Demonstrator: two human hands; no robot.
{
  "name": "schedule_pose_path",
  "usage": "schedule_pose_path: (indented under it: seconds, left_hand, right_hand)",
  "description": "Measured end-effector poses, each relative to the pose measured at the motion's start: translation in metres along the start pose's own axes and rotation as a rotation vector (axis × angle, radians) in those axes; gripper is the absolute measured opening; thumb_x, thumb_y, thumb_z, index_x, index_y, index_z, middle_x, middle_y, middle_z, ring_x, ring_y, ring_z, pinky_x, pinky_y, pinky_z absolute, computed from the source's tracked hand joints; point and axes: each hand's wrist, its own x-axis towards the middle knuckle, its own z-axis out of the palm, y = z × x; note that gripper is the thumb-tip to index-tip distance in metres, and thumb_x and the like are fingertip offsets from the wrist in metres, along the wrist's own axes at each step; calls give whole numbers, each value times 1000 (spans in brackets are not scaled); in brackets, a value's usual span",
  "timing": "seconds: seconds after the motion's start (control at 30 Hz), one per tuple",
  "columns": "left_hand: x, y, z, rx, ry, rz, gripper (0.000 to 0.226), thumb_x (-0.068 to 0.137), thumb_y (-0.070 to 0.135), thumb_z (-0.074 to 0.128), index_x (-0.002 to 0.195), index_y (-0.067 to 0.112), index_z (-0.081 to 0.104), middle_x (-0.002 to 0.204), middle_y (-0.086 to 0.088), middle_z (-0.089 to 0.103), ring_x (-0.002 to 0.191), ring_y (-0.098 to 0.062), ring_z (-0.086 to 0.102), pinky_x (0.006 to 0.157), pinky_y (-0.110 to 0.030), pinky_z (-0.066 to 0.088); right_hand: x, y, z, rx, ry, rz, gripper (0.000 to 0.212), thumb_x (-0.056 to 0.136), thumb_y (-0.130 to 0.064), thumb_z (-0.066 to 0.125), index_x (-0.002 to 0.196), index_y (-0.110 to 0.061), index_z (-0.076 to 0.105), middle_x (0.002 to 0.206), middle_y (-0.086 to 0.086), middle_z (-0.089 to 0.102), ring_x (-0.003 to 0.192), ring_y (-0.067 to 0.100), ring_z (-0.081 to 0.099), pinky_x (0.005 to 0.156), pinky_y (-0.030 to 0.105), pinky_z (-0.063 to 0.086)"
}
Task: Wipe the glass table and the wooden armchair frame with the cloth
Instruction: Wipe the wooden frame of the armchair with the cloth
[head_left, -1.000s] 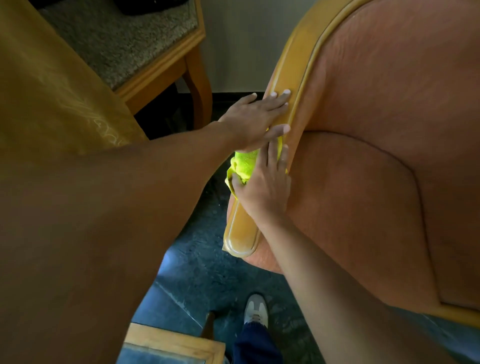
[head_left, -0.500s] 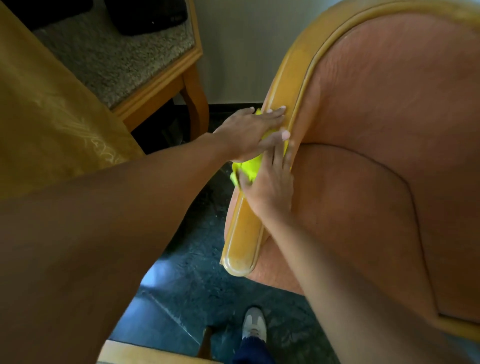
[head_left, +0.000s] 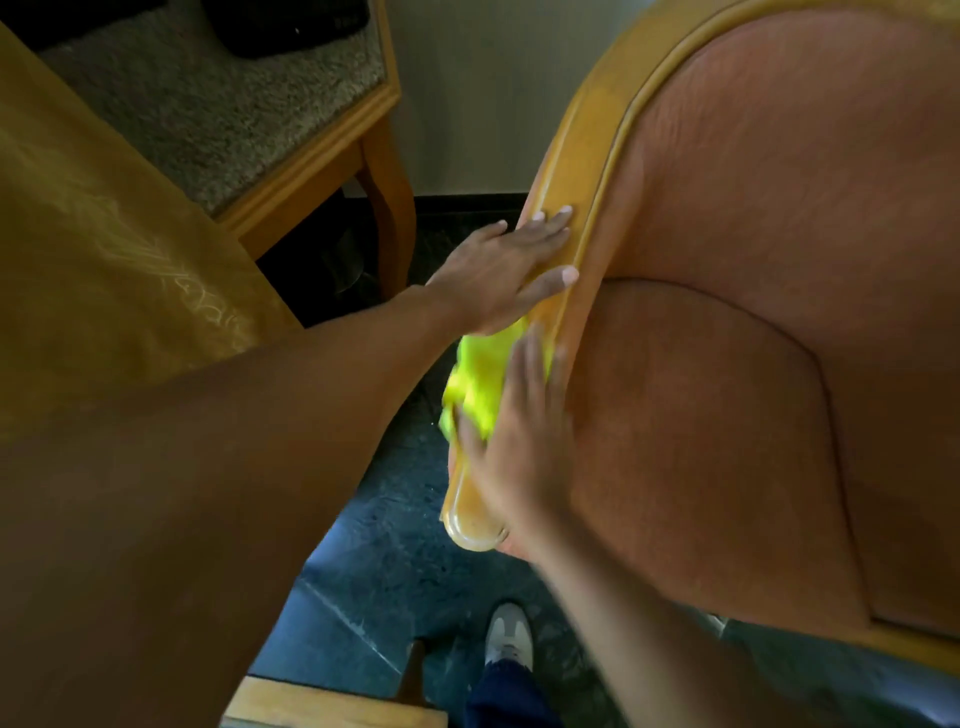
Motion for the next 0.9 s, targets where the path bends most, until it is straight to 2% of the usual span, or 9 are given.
schedule_pose_path:
  seconds: [0.07, 0.13, 0.3, 0.37, 0.47, 0.57, 0.63, 0.8, 0.9]
  left_hand:
    - [-2, 2, 4, 0, 10, -13, 70, 99, 57, 19, 155, 15, 20, 165, 4, 6, 152, -13, 7, 123, -42, 12]
    - [-4, 4, 6, -11, 3, -22, 70, 99, 57, 19, 155, 15, 18, 166, 4, 4, 152, -13, 5, 123, -41, 11]
    - [0, 6, -3, -32, -23, -25, 70, 99, 58, 19, 155, 17, 18, 165, 3, 8, 151, -15, 11, 121, -41, 12]
    - [2, 4, -8, -4, -41, -18, 72, 97, 61, 17, 155, 18, 17, 165, 2, 9, 151, -15, 13, 120, -41, 13]
    - [3, 7, -11, 35, -91, -16, 71, 99, 58, 20, 155, 13, 19, 166, 1, 4, 152, -16, 8, 121, -42, 14]
    - [1, 8, -5, 40, -77, -44, 71, 100, 56, 23, 154, 11, 20, 166, -1, 2, 152, -18, 7, 121, -41, 14]
    - [1, 10, -4, 11, -68, -37, 72, 99, 57, 23, 155, 11, 18, 166, 0, 1, 152, -17, 6, 121, -40, 13]
    - [3, 5, -4, -24, -73, -41, 70, 100, 57, 21, 155, 13, 17, 166, 2, 1, 152, -16, 6, 121, -39, 12]
    - [7, 9, -6, -33, -48, -50, 73, 97, 61, 16, 156, 17, 13, 166, 2, 7, 151, -15, 11, 121, -41, 13]
  right_hand:
    - [-69, 0, 3, 15, -53, -115, 84, 92, -60, 43, 157, -12, 17, 169, 1, 5, 155, 29, 7, 113, 44, 42]
    - [-69, 8, 7, 12, -78, -157, 84, 92, -62, 41, 156, -11, 20, 169, 2, 9, 154, 30, 10, 111, 42, 42]
    - [87, 9, -13, -8, 107, -16, 88, 89, -43, 63, 153, 1, 20, 160, 30, 21, 148, 48, 20, 107, 61, 42]
    - [109, 12, -14, 0, 153, 27, 86, 93, -45, 59, 155, -2, 18, 161, 30, 16, 150, 47, 14, 108, 61, 41]
    - [42, 4, -7, -47, -29, 75, 91, 90, -51, 52, 157, -4, 11, 168, 16, 2, 154, 37, 6, 112, 52, 40]
    - [-65, -6, -5, -37, -130, -117, 89, 88, -54, 47, 156, -6, 18, 168, 9, 7, 154, 33, 8, 109, 46, 44]
    - [-82, -1, -5, -9, -160, -186, 87, 88, -55, 47, 155, -6, 21, 168, 7, 11, 154, 31, 11, 107, 45, 46]
    - [46, 7, -13, -30, -74, -22, 88, 90, -43, 59, 152, 6, 20, 162, 28, 17, 151, 43, 16, 115, 55, 36]
    - [127, 16, -26, 89, 35, 128, 78, 98, -44, 49, 156, -5, 14, 165, 24, 7, 152, 41, 8, 117, 55, 33]
